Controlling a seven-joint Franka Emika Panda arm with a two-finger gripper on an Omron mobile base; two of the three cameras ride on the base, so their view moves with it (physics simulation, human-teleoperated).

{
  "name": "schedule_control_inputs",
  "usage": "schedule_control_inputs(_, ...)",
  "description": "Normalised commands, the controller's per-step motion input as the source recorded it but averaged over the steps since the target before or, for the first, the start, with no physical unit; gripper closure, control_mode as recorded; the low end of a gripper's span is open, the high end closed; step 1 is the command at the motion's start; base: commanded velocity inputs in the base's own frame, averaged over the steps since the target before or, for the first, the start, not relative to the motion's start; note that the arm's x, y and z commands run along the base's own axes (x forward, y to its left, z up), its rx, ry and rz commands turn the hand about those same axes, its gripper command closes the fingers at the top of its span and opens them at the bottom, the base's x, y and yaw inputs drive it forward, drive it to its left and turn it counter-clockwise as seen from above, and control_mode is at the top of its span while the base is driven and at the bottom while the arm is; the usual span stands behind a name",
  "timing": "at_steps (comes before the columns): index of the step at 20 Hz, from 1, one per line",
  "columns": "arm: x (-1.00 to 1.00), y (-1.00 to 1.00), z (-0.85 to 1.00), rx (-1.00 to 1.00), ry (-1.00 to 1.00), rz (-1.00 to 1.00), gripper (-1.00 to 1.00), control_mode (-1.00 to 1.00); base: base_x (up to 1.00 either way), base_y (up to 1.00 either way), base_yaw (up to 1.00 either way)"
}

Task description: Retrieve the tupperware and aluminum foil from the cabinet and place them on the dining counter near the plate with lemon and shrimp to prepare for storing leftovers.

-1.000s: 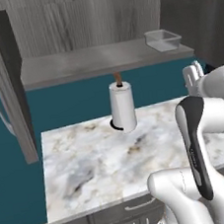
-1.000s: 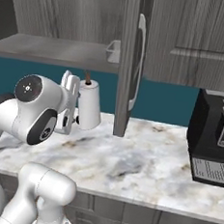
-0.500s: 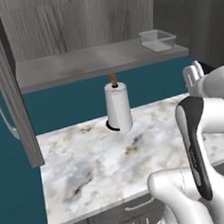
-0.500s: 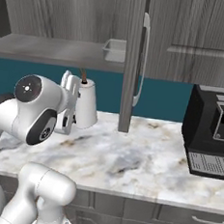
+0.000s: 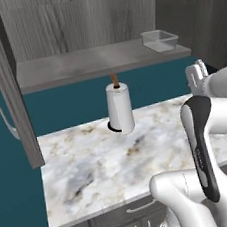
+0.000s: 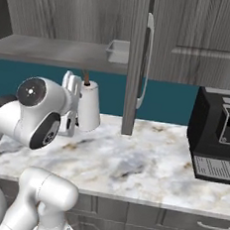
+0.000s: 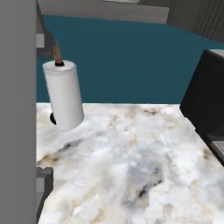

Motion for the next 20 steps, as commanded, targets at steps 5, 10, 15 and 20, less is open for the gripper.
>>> schedule_control_inputs(5,0.09,0.00,0.57,0.00,-0.06,0.11,-1.00,-1.00,0.00,0.00,0.00)
schedule_control_inputs(10,0.27,0.01,0.39,0.00,-0.01,0.01,-1.00,-1.00,0.00,0.00,0.00)
schedule_control_inputs(15,0.36,0.02,0.35,-0.01,0.00,0.00,-1.00,-1.00,0.00,0.00,0.00)
schedule_control_inputs(20,0.38,0.00,0.21,-0.10,0.00,0.00,-1.00,-1.00,0.00,0.00,0.00)
